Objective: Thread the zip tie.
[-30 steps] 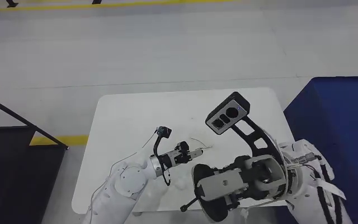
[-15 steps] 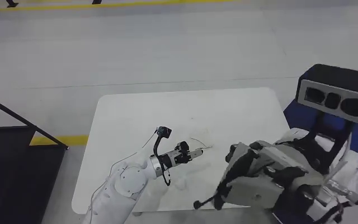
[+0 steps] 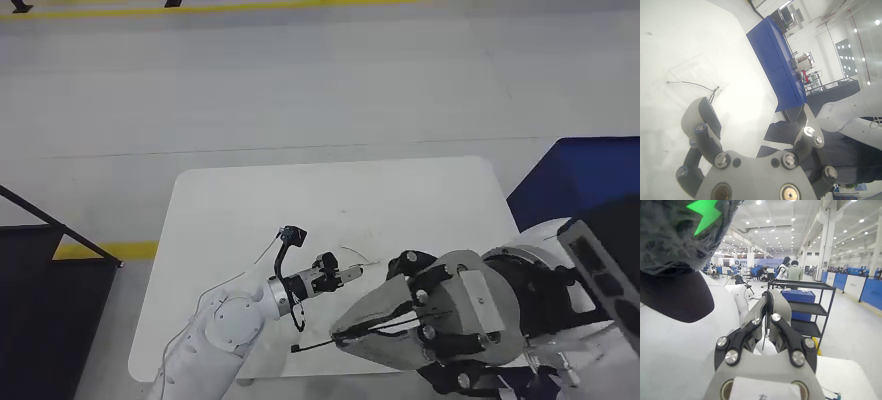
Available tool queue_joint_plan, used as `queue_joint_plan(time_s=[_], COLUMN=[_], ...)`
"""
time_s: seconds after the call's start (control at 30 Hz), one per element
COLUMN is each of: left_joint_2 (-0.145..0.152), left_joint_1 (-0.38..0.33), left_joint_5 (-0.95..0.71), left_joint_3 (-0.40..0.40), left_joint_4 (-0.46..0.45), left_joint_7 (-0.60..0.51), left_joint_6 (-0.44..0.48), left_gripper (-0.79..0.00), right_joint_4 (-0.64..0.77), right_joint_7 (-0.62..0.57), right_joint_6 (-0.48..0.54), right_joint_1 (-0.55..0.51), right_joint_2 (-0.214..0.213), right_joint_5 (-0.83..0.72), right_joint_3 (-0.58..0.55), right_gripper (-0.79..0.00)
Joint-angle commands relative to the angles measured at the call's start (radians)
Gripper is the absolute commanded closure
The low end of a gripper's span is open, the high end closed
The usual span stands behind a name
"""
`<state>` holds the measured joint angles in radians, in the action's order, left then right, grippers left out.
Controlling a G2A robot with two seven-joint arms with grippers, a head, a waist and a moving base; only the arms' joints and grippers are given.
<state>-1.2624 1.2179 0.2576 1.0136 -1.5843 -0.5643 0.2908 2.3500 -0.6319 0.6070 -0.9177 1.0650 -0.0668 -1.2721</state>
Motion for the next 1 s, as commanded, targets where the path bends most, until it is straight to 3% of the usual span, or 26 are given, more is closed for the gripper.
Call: queue_joint_plan(time_s=[0.0,0.17,0.4,0.57,0.63,0.77,0.83,0.97], left_joint_2=[0.0,0.0,0.0,0.0,0.0,0.0,0.0,0.0], left_joint_1=[0.0,0.0,0.0,0.0,0.0,0.0,0.0,0.0], left_joint_5=[0.0,0.0,0.0,0.0,0.0,0.0,0.0,0.0], left_joint_3=[0.0,0.0,0.0,0.0,0.0,0.0,0.0,0.0], left_joint_4=[0.0,0.0,0.0,0.0,0.0,0.0,0.0,0.0], left_joint_7=[0.0,0.0,0.0,0.0,0.0,0.0,0.0,0.0], left_joint_6=[0.0,0.0,0.0,0.0,0.0,0.0,0.0,0.0], left_gripper=[-0.785,-0.785,-0.785,-0.785,-0.785,-0.785,-0.785,-0.785], right_joint_4=[0.0,0.0,0.0,0.0,0.0,-0.068,-0.131,-0.285], right_joint_7=[0.03,0.01,-0.102,-0.087,-0.082,-0.095,-0.161,-0.251], right_joint_6=[0.017,-0.067,-0.376,-0.518,-0.544,-0.517,-0.484,-0.422], right_joint_1=[-0.006,-0.026,-0.022,-0.027,-0.035,-0.087,-0.123,-0.212], right_joint_2=[0.003,0.004,0.001,0.004,0.003,-0.006,-0.014,-0.028], right_joint_5=[0.029,-0.101,-0.556,-0.78,-0.786,-0.624,-0.549,-0.56], right_joint_3=[0.01,0.072,0.101,0.074,0.06,-0.001,-0.046,-0.163], right_gripper=[0.0,0.0,0.0,0.0,0.0,0.0,0.0,0.0])
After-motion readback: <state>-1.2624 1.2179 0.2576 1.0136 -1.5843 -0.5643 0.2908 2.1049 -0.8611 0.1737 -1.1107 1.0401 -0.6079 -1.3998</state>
